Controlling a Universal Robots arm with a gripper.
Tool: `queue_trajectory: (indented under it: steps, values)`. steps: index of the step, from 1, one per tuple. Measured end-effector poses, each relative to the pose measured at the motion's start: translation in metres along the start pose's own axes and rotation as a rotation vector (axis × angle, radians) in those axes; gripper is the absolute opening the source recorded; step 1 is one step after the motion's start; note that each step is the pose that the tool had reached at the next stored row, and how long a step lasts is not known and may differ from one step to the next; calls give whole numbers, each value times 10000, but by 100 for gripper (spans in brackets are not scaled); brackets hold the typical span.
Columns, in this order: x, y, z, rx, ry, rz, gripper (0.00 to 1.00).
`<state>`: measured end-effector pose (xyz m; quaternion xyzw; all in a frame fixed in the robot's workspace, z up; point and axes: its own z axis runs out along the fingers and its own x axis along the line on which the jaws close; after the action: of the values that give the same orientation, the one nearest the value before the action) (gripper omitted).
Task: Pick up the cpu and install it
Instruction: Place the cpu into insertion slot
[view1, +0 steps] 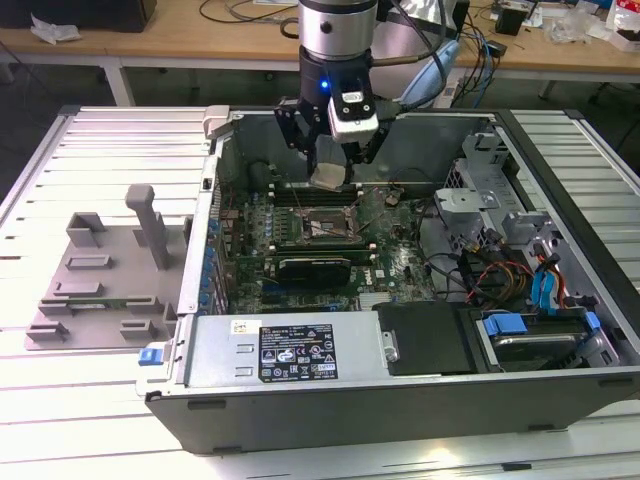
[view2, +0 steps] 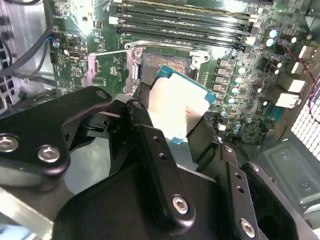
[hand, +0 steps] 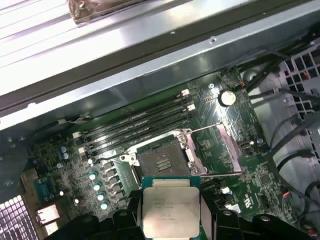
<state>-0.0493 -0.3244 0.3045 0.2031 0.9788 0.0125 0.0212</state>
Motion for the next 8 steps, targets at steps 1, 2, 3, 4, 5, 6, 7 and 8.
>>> queue_trajectory:
  steps: [1, 2, 3, 4, 5, 6, 7, 8]
  values:
    - [0, 0, 0, 13, -11, 305, 55]
    - [0, 0, 1, 24, -20, 566, 55]
    - [0, 0, 1, 34, -28, 810, 55]
    - [0, 0, 2, 49, -42, 1217, 55]
    - [0, 0, 2, 58, -50, 1460, 55]
    - [0, 0, 2, 68, -58, 1687, 55]
    - [0, 0, 3, 80, -69, 1999, 55]
    - [0, 0, 3, 86, -73, 2142, 55]
